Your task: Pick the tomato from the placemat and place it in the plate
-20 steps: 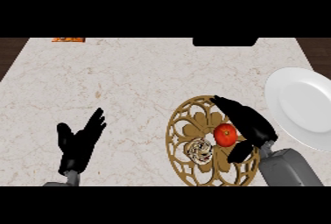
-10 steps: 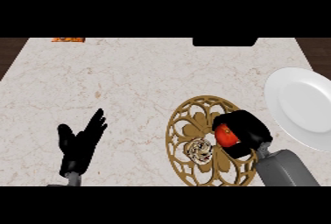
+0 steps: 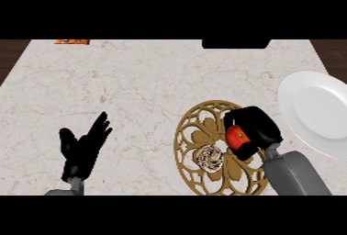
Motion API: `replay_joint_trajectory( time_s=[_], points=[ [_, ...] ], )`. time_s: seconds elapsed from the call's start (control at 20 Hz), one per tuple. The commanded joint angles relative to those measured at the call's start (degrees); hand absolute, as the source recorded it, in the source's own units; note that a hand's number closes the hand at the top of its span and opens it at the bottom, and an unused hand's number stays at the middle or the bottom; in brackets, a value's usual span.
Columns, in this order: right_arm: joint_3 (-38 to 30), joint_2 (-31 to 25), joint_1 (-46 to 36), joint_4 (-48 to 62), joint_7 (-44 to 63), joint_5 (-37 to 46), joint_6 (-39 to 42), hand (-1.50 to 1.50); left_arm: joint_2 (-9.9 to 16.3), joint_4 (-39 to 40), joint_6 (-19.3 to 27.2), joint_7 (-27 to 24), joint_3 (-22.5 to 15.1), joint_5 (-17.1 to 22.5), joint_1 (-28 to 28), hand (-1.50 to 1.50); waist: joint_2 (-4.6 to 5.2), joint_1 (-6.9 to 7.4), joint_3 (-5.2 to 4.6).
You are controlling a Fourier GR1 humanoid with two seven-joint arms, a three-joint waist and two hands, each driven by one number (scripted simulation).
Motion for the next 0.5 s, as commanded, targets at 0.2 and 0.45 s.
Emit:
replay_joint_trajectory(
  time_s=[0.2, 0.45],
  points=[
    [-20.07, 6.53, -8.25, 5.58, 32.19, 5.33, -16.26, 1.50, -0.20, -0.35, -0.03, 0.70, -0.01, 0.33, -0.32, 0.00, 1.21, -0.39, -0.21],
    [-24.58, 6.06, -16.61, 7.42, 48.76, 18.24, -29.26, 1.50, -0.35, -0.18, -0.74, 0.15, -1.34, -0.44, -0.39, 0.00, 1.89, 3.29, -0.41]
  ],
)
